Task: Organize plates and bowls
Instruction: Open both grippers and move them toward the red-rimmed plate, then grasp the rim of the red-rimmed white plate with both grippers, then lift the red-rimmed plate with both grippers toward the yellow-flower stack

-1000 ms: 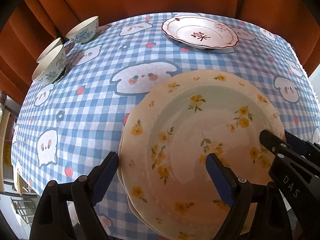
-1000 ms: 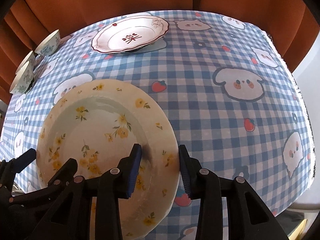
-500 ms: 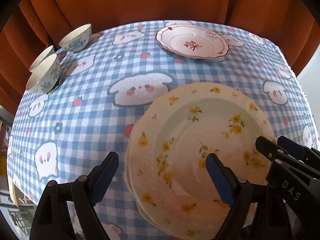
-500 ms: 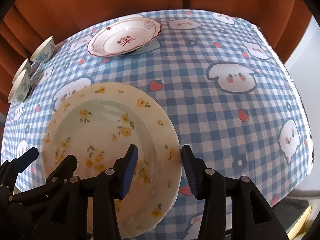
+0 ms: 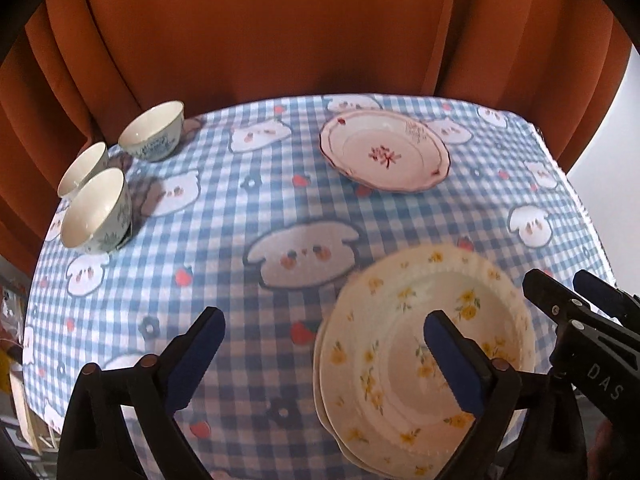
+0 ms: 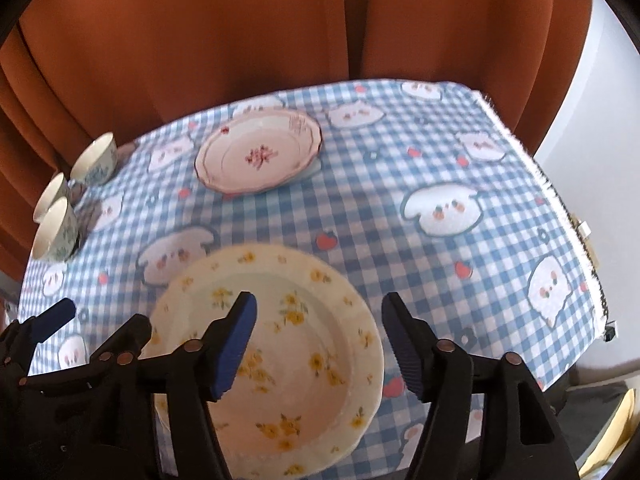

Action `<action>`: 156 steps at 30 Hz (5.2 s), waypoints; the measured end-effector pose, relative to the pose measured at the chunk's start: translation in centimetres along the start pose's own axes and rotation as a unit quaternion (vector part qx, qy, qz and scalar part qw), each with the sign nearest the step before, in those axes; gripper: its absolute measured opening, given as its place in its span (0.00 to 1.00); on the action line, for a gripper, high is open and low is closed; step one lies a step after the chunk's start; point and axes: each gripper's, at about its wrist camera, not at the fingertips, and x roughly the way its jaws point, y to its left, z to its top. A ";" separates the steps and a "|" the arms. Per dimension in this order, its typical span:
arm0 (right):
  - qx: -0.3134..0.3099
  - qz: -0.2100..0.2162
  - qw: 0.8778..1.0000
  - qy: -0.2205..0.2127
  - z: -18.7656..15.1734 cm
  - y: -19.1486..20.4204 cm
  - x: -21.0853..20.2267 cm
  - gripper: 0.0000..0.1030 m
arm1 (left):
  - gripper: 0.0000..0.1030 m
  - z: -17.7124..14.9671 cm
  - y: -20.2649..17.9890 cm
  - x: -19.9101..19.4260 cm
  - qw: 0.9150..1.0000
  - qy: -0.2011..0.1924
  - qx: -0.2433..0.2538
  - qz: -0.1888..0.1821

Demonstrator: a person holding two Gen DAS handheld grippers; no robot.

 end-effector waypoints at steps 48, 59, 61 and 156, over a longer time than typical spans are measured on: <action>-0.019 0.063 0.998 0.013 18.2 0.5 20.9 0.61 | 0.78 16.3 -2.7 19.1 0.997 0.012 -0.062 0.049; -0.022 0.062 0.997 0.027 17.9 1.1 21.6 0.53 | 0.64 16.2 -2.2 19.4 0.997 0.046 -0.059 0.033; -0.020 0.061 0.997 0.033 17.6 1.2 21.5 0.53 | 0.64 15.7 -2.0 19.2 0.997 0.052 -0.054 0.033; 0.007 -0.010 1.000 -0.025 2.3 2.1 -3.7 0.45 | 0.67 1.0 -3.5 -2.7 0.999 -0.036 0.037 -0.012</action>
